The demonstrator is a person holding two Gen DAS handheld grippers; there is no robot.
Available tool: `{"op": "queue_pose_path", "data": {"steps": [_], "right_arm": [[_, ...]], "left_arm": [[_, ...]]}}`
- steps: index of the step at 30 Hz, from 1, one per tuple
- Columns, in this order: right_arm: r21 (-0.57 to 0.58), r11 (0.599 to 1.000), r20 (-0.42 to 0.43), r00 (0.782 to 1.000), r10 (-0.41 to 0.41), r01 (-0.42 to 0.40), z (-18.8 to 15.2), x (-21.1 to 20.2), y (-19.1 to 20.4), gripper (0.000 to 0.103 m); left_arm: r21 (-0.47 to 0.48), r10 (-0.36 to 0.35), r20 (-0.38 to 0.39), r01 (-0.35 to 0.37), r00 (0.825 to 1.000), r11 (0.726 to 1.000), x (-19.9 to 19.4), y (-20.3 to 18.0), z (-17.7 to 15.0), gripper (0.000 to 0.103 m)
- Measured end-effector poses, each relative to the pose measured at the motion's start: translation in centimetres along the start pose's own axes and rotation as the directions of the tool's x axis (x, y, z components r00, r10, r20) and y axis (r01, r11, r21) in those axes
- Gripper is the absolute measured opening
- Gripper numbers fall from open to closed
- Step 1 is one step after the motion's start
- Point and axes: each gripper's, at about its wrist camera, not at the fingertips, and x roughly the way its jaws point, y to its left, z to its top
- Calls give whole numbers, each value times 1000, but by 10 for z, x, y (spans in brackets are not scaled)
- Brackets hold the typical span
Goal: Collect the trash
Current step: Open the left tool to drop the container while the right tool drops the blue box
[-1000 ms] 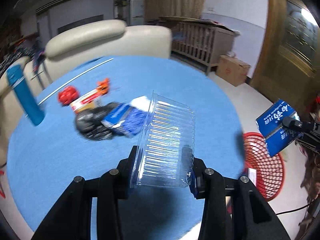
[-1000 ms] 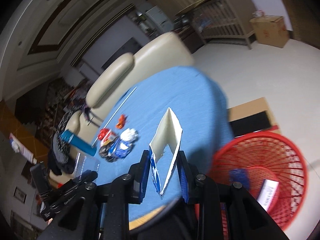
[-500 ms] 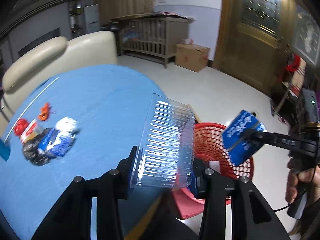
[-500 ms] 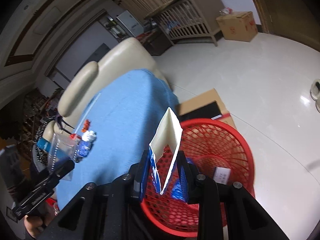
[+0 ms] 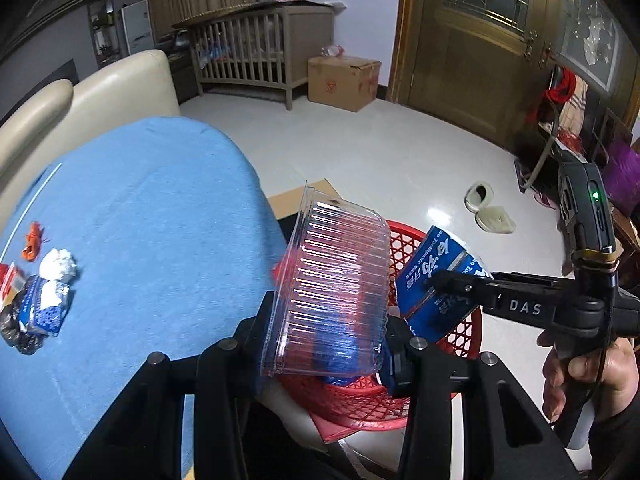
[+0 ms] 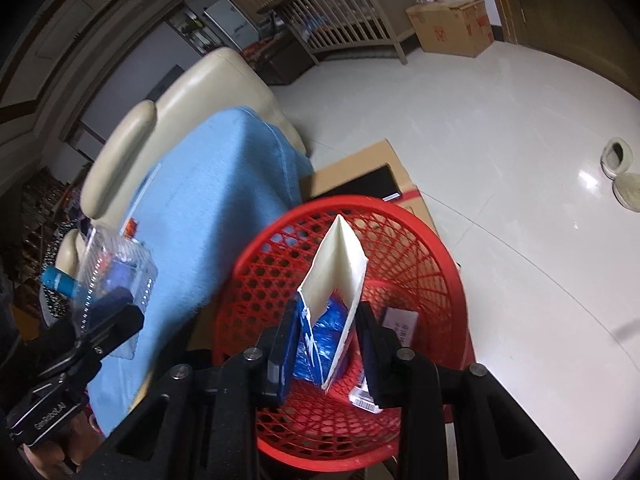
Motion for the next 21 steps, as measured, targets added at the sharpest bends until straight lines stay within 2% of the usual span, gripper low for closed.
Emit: {"op": "queue_pose_path", "data": {"steps": [1, 2, 3, 17, 20, 21], "right_arm": [[7, 1000, -7, 1000, -13, 13, 0, 2, -3, 42], [17, 1000, -9, 1000, -16, 17, 0, 2, -5, 61], [25, 1000, -2, 1000, -15, 15, 0, 0, -7, 66], [52, 998, 139, 990, -34, 27, 20, -53, -12, 66], [61, 997, 162, 986, -46, 37, 24, -62, -12, 66], [64, 997, 168, 985, -47, 36, 25, -65, -12, 66]], "left_arm": [[2, -2, -5, 2, 1000, 1000, 2, -1, 1, 45], [3, -5, -10, 5, 1000, 1000, 4, -3, 2, 45], [8, -9, -18, 9, 1000, 1000, 7, -5, 4, 45], [50, -36, -64, 39, 997, 998, 29, -25, 7, 45], [68, -21, -83, 26, 996, 997, 35, -30, 9, 48], [70, -17, -89, 23, 996, 997, 39, -32, 9, 56]]}}
